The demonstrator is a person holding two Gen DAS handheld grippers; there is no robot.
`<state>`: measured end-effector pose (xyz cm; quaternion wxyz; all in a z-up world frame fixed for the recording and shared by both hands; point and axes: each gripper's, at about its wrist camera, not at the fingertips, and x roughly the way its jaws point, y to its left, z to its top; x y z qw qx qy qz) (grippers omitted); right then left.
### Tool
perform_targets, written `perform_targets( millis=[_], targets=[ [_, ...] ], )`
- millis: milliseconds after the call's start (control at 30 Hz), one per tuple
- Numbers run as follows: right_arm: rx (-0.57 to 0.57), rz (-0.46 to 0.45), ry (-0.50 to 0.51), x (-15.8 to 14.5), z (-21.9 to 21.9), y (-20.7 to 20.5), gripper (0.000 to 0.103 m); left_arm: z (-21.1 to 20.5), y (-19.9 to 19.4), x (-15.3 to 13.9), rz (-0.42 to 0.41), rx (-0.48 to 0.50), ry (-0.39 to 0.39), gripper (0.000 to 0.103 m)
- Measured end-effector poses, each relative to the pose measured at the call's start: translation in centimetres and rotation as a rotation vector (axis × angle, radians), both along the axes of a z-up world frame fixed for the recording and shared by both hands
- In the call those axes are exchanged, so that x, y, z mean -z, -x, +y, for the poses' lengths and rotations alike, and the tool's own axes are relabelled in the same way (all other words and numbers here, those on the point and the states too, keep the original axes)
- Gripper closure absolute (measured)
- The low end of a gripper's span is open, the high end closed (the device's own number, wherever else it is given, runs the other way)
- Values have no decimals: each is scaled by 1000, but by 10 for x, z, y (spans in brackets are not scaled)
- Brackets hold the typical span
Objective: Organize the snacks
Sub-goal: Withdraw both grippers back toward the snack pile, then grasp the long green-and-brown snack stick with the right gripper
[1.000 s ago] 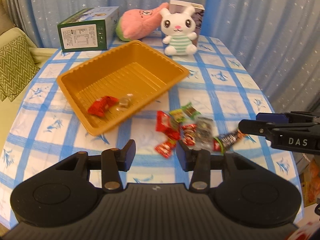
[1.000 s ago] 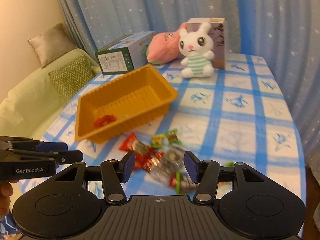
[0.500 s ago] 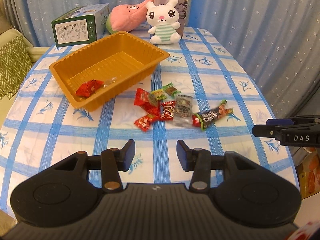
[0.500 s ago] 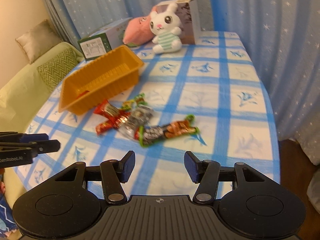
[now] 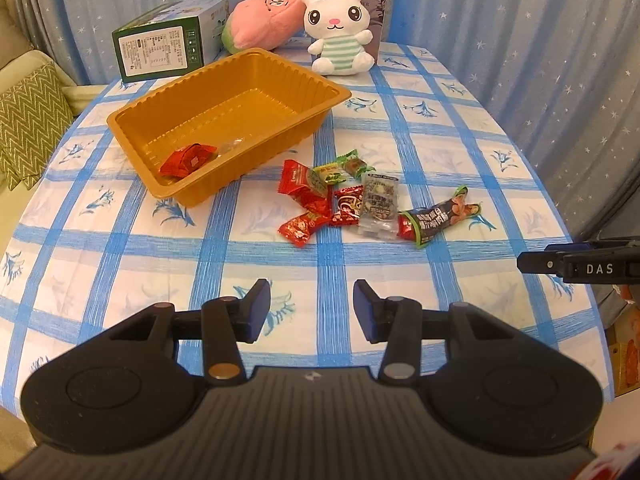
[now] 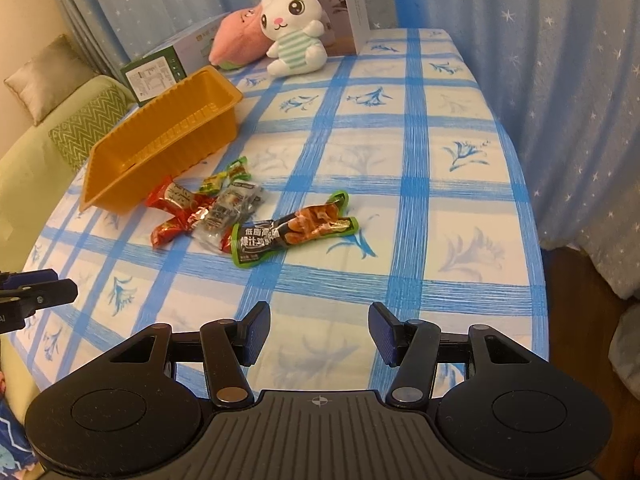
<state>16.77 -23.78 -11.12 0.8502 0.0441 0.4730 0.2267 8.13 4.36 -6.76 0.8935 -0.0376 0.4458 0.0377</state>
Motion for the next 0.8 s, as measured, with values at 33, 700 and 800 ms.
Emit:
perform_targets(
  millis=[33,700,800],
  targets=[
    [4,4,-2,1,2,-2,48,1,-2,1,0,2,-1,61],
    [139,111,-84,30,41,-55,48,42,-49,24,41,53,2,61],
    [175,128,-114,34,44,-62,48,46,-55,28,49,64,1,61]
  ],
)
